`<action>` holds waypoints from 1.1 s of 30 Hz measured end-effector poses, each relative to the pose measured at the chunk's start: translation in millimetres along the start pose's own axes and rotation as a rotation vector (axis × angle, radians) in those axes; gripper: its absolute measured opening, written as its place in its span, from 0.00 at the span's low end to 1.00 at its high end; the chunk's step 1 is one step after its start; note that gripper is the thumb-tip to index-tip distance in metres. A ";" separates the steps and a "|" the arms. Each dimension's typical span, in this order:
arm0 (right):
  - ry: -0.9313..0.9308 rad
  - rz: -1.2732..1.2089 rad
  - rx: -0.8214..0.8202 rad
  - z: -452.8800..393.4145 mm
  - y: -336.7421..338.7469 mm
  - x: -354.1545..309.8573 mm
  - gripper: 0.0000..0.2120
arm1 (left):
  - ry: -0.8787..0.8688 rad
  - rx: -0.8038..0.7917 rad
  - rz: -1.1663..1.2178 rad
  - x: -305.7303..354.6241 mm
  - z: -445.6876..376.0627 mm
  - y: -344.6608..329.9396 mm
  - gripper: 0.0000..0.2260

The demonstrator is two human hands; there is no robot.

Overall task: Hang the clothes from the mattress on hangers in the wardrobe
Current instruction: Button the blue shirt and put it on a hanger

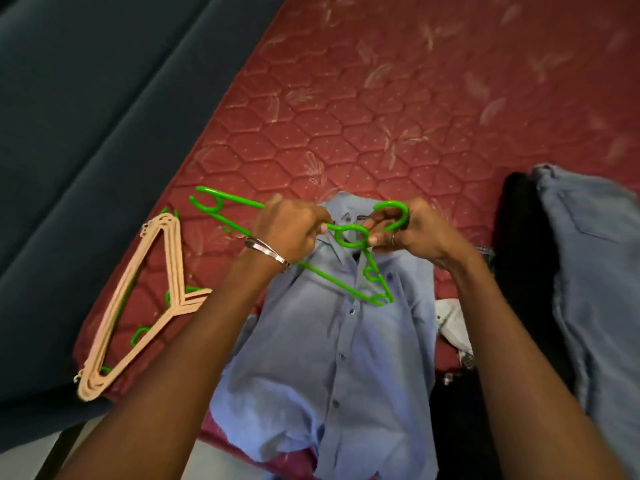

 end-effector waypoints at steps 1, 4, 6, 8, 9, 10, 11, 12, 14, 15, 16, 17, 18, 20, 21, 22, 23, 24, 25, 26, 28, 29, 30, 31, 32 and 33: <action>0.008 0.002 0.055 -3.3 4.2 4.6 0.12 | -0.009 0.024 0.024 -3.6 -8.0 -8.0 0.12; 0.009 -0.087 0.251 -20.6 13.6 14.4 0.15 | -0.122 0.274 -0.035 -17.2 -35.9 -29.4 0.08; -0.006 -0.146 0.380 -37.3 24.2 18.8 0.17 | -0.062 0.517 -0.006 -23.1 -51.3 -34.0 0.13; -0.017 -0.164 0.497 -56.4 40.1 24.4 0.19 | 0.084 0.716 0.043 -25.0 -57.7 -36.4 0.13; -0.024 -0.165 0.557 -64.7 48.9 26.6 0.19 | 0.149 0.764 0.043 -28.2 -58.4 -41.9 0.12; -0.025 -0.168 0.622 -72.7 58.6 28.2 0.19 | 0.190 0.753 0.021 -34.4 -58.5 -52.5 0.12; -0.018 -0.185 0.688 -81.6 69.2 30.5 0.19 | 0.224 0.676 0.009 -42.9 -59.9 -65.0 0.11; 0.001 -0.216 0.748 -88.0 78.6 30.9 0.18 | 0.270 0.531 0.042 -52.8 -60.2 -80.2 0.11; 0.043 -0.308 0.834 -99.2 93.7 29.7 0.16 | 0.408 0.217 0.249 -71.1 -63.8 -112.9 0.11; 0.054 -0.360 0.864 -107.6 100.6 31.8 0.15 | 0.485 0.110 0.350 -77.2 -69.2 -129.9 0.09; 0.061 -0.420 0.888 -114.5 104.6 32.9 0.15 | 0.555 0.056 0.410 -79.7 -74.0 -141.6 0.08; 0.065 -0.482 0.904 -122.0 108.4 36.2 0.15 | 0.618 0.033 0.451 -79.4 -81.3 -153.0 0.09; 0.065 -0.538 0.912 -129.4 111.1 38.9 0.15 | 0.674 0.034 0.482 -77.9 -89.2 -161.2 0.11; 0.054 -0.596 0.920 -141.8 114.5 46.1 0.16 | 0.767 0.012 0.546 -69.3 -105.4 -178.0 0.22; 0.036 -0.595 0.919 -146.3 114.3 49.8 0.16 | 0.811 -0.032 0.530 -63.5 -110.6 -185.6 0.30; 0.014 -0.575 0.915 -150.7 115.5 54.7 0.16 | 0.864 -0.077 0.474 -57.1 -114.9 -193.9 0.37; -0.003 -0.541 0.912 -153.6 117.0 60.6 0.16 | 0.913 -0.099 0.402 -52.6 -117.6 -200.1 0.41; -0.012 -0.501 0.906 -155.0 118.8 66.7 0.16 | 0.953 -0.095 0.344 -50.0 -118.9 -203.3 0.40; -0.009 -0.454 0.893 -156.1 122.3 72.6 0.16 | 0.968 -0.081 0.296 -49.8 -120.3 -205.2 0.34; 0.001 -0.408 0.865 -156.5 125.3 76.9 0.16 | 0.962 -0.059 0.272 -51.8 -120.8 -205.2 0.26; 0.020 -0.332 0.791 -156.4 128.9 81.3 0.16 | 0.904 0.028 0.267 -58.9 -118.3 -203.4 0.16; 0.023 -0.312 0.768 -155.9 130.8 82.9 0.16 | 0.841 0.077 0.266 -60.5 -117.0 -201.2 0.15; 0.020 -0.302 0.752 -155.7 132.2 83.6 0.16 | 0.771 0.108 0.278 -62.4 -116.3 -202.2 0.15; 0.009 -0.288 0.739 -155.6 133.0 84.0 0.16 | 0.709 0.112 0.312 -61.4 -116.2 -201.0 0.18; -0.003 -0.268 0.726 -155.6 134.0 84.6 0.16 | 0.649 0.063 0.335 -61.7 -117.8 -204.4 0.21; -0.016 -0.242 0.716 -154.7 135.4 85.1 0.16 | 0.590 -0.044 0.319 -63.4 -121.4 -209.0 0.24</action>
Point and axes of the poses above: each hand's wrist, its own z-axis away from the middle knuckle, its own y-axis out of the back of the hand, x = y × z, the point moved 1 cm from there along -z, towards the middle knuckle, and after that the axes turned 10 degrees about z, right-handed, at the moved point
